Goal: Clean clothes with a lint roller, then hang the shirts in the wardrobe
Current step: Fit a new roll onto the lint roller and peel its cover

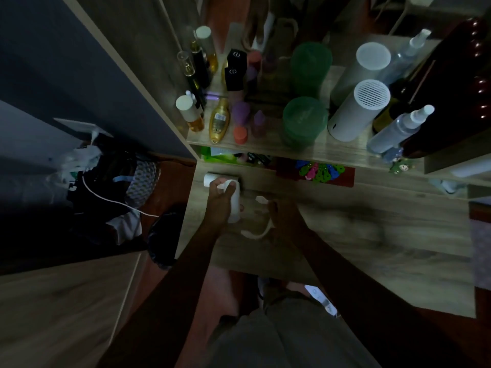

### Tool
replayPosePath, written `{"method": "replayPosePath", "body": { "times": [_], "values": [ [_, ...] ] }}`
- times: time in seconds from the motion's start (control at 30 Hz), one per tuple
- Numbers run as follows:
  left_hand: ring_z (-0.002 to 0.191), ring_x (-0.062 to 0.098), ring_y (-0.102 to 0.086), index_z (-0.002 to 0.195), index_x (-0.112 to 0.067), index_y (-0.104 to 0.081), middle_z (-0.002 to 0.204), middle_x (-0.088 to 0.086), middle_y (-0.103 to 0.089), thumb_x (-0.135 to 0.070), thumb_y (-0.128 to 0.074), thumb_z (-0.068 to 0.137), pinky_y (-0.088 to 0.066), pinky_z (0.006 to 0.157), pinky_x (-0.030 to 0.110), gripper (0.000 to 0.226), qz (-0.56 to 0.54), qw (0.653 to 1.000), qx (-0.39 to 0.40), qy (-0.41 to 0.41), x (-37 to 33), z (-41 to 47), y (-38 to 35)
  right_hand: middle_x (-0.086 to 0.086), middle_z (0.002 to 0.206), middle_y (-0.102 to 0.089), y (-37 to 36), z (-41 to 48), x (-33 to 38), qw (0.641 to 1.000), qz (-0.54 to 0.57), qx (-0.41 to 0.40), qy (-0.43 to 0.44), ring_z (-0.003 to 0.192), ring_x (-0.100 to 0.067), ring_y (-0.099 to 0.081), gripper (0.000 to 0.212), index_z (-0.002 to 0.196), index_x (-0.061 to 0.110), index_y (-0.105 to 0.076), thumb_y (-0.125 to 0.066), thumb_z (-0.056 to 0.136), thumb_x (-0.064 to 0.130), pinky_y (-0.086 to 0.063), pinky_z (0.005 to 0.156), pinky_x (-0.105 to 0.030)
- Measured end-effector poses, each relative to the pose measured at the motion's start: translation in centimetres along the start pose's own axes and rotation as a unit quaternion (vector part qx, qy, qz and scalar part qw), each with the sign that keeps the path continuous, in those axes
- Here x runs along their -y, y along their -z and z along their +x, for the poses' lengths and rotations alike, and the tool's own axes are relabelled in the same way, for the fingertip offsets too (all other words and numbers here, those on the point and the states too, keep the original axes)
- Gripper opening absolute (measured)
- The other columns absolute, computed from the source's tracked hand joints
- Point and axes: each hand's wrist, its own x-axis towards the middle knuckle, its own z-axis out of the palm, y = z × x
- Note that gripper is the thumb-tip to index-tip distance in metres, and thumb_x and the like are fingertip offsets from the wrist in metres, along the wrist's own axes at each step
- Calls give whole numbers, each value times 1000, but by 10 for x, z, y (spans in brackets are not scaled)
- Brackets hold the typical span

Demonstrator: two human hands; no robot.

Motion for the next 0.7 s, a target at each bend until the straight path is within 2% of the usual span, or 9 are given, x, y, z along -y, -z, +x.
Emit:
{"method": "replayPosePath", "body": {
  "times": [0.07,0.13,0.17,0.23,0.27,0.37,0.53,0.63,0.7],
  "values": [
    [76,26,-64,139,-22,-41,126,17,-53,-30,-57,100,-54,53,33,43,7,1000,18,4,0,1,0,-14,110,-69,3,3,-8,1000,3,1,-7,100,-29,-66,41,115,3,-67,-36,108,28,-50,82,-35],
    [81,25,-64,141,-18,-40,128,17,-52,-27,-57,100,-57,56,34,44,12,999,30,1,2,2,-1,-11,111,-69,4,7,-11,999,27,-1,-26,103,-28,-66,39,115,5,-68,-38,108,29,-44,77,-26],
    [90,27,-63,141,-16,-40,131,17,-51,-27,-57,101,-57,61,36,45,13,999,35,1,4,3,0,-13,115,-68,3,9,-12,999,28,0,-28,108,-29,-64,38,118,4,-67,-38,108,27,-43,80,-24],
    [110,35,-60,141,-18,-42,136,17,-50,-29,-58,100,-56,70,40,45,20,999,49,11,9,4,3,-17,127,-64,-1,11,-11,1000,-1,2,-22,118,-32,-60,40,128,4,-62,-35,109,25,-44,98,-33],
    [113,37,-58,139,-20,-43,136,17,-51,-32,-58,99,-56,67,39,44,24,998,61,17,11,4,4,-18,131,-62,-2,12,-11,1000,-16,-4,-26,122,-32,-57,40,132,4,-60,-33,109,25,-42,104,-37],
    [98,35,-63,132,-20,-46,131,23,-55,-33,-58,99,-53,54,32,37,27,995,99,19,16,6,5,-21,134,-59,-5,18,-11,998,-47,-36,-35,125,-34,-54,40,134,2,-56,-33,109,22,-39,107,-40],
    [79,26,-66,123,-21,-49,123,27,-59,-30,-59,99,-54,52,31,27,7,994,106,23,22,11,6,-20,137,-58,-10,27,-14,995,-70,-55,-44,129,-34,-51,39,137,2,-54,-37,107,21,-35,107,-39],
    [91,31,-65,120,-23,-50,126,25,-57,-28,-57,100,-58,65,39,22,1,997,81,14,24,14,5,-18,143,-52,-13,28,-16,996,-57,-61,-44,134,-34,-45,42,143,5,-49,-42,106,23,-33,111,-41],
    [108,42,-60,132,-17,-45,133,28,-53,-28,-55,101,-55,83,53,34,5,998,52,19,26,17,6,-15,145,-50,-16,25,-17,993,-67,-84,-38,135,-33,-44,43,144,11,-49,-47,103,25,-34,113,-44]
  ]
}}
